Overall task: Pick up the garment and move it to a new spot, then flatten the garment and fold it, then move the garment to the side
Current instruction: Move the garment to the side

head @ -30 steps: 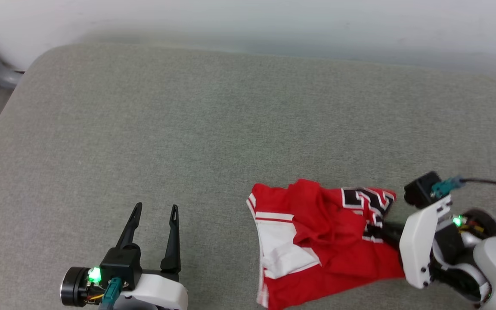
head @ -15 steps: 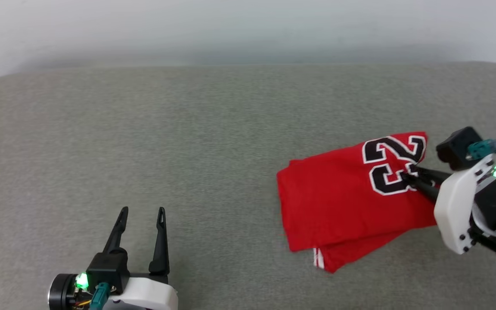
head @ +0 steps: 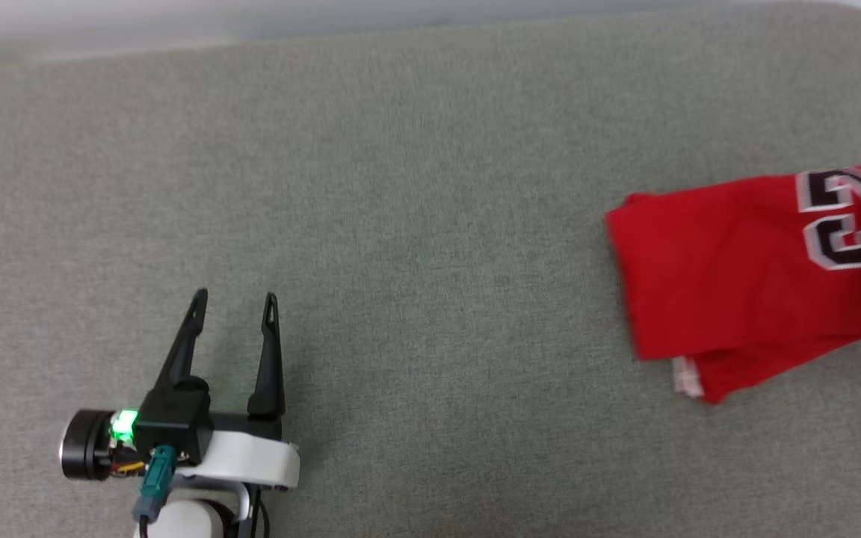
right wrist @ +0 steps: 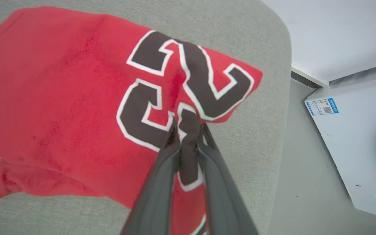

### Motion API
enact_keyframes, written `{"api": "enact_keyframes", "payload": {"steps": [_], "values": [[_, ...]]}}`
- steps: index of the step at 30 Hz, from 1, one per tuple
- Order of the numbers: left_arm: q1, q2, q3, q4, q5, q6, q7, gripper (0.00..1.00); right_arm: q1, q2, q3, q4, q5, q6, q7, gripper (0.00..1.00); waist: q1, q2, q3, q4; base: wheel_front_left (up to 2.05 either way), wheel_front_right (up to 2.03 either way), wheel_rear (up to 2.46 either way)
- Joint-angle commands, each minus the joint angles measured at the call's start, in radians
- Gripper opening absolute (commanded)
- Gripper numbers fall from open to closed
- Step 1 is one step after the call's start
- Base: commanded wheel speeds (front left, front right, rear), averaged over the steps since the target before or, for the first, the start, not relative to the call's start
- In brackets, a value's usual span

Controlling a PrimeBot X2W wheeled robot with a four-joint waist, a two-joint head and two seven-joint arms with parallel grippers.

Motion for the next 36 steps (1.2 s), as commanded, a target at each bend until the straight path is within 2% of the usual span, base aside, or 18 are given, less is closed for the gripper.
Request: {"api": "enact_keyframes", "payload": {"steps": [1,13,17,22,23,24,30,36], "values": [[-0.025,0.005,-0.002,-0.010,0.003,-0.004,-0.002,1.00,-0.027,-0.016,-0.030,0.035,-0.015,-0.002,-0.013,0.00,-0.0001,0.0000,0.054,0.004,0.00,0.00,0.00],[-0.104,0.010,-0.038,-0.067,0.019,0.001,-0.002,1.00,-0.104,-0.062,-0.243,0.317,-0.109,-0.002,-0.086,0.00,-0.0001,0.0000,0.198,0.054,0.00,0.00,0.00],[-0.122,0.014,-0.048,-0.081,0.019,0.007,-0.002,1.00,-0.145,-0.064,-0.307,0.404,-0.156,-0.002,-0.099,0.00,-0.0001,0.0000,0.225,0.061,0.00,0.00,0.00],[-0.133,0.021,-0.052,-0.082,0.014,0.011,-0.002,1.00,-0.173,-0.026,-0.360,0.476,-0.191,-0.002,-0.102,0.00,-0.0001,0.0000,0.230,0.064,0.00,0.00,0.00],[-0.134,0.021,-0.053,-0.079,0.013,0.013,-0.002,1.00,-0.179,-0.018,-0.374,0.487,-0.200,-0.002,-0.110,0.47,-0.0001,0.0000,0.224,0.064,0.00,0.00,0.00],[-0.131,0.021,-0.053,-0.075,0.012,0.015,-0.002,1.00,-0.180,-0.008,-0.383,0.496,-0.212,-0.002,-0.118,1.00,-0.0001,0.0000,0.215,0.064,0.00,0.00,0.00],[-0.083,0.016,-0.059,-0.053,-0.001,0.026,-0.002,1.00,-0.133,0.019,-0.441,0.504,-0.281,-0.002,-0.210,1.00,-0.0001,0.0000,0.116,0.070,0.00,0.00,0.00],[-0.003,0.006,-0.055,-0.041,-0.016,0.038,-0.002,1.00,-0.043,0.084,-0.518,0.372,-0.314,-0.002,-0.396,1.00,-0.0001,0.0000,0.006,0.078,0.00,0.00,0.00]]}}
